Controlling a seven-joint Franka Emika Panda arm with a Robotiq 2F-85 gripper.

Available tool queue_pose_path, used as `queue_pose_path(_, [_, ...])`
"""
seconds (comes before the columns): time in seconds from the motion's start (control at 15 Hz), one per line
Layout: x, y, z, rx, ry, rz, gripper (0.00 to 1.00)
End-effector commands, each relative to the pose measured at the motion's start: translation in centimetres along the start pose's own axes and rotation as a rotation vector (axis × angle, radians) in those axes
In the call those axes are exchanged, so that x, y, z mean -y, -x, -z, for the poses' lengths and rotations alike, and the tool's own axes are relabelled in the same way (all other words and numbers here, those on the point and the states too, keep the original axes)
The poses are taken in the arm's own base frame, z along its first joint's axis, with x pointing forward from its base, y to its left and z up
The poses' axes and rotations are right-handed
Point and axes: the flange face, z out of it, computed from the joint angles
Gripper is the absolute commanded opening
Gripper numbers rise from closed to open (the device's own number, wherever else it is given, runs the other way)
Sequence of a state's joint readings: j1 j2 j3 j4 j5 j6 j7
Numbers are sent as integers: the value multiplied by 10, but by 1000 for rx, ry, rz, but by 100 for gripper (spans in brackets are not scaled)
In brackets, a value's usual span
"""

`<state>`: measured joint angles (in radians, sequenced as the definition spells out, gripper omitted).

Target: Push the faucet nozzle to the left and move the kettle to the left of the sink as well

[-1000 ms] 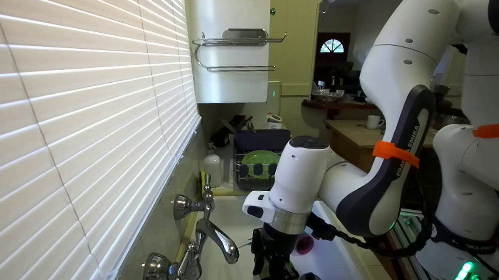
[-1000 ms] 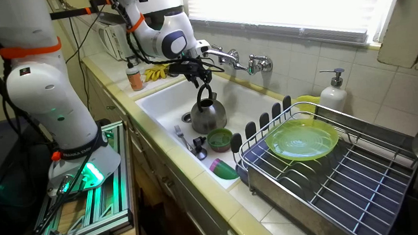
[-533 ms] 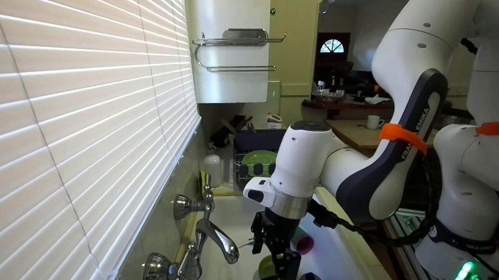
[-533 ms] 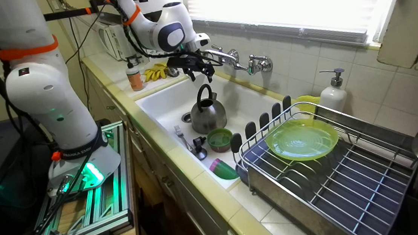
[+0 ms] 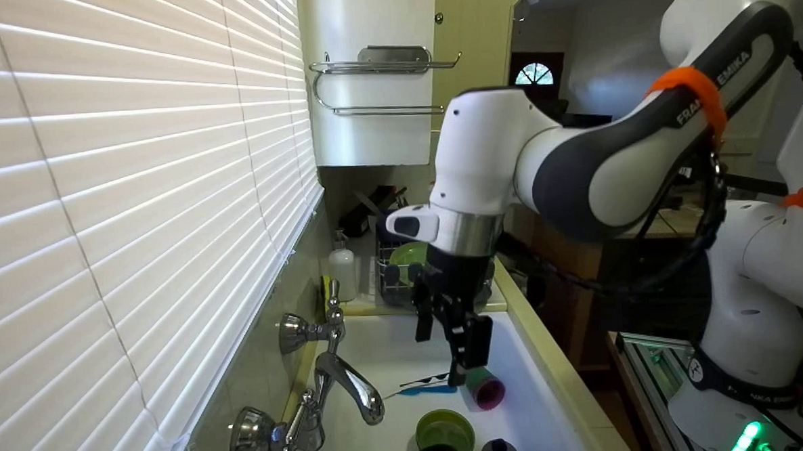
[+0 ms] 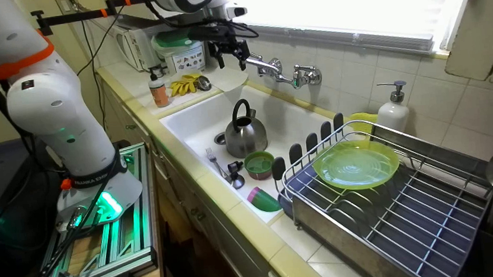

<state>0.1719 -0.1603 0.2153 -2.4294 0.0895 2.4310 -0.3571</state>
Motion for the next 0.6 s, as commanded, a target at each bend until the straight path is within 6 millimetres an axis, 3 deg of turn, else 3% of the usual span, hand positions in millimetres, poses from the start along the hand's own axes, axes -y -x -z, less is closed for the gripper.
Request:
queue_pose_path(0.0, [-19, -23, 44, -21, -13, 51, 91])
queue_pose_path(0.07, [-24, -31, 50, -28, -14, 67, 73])
queue_pose_path(0.27, [-30, -56, 55, -70, -29, 119, 49])
queue_pose_path(0.53, [-29, -77, 39, -101, -71, 166, 17])
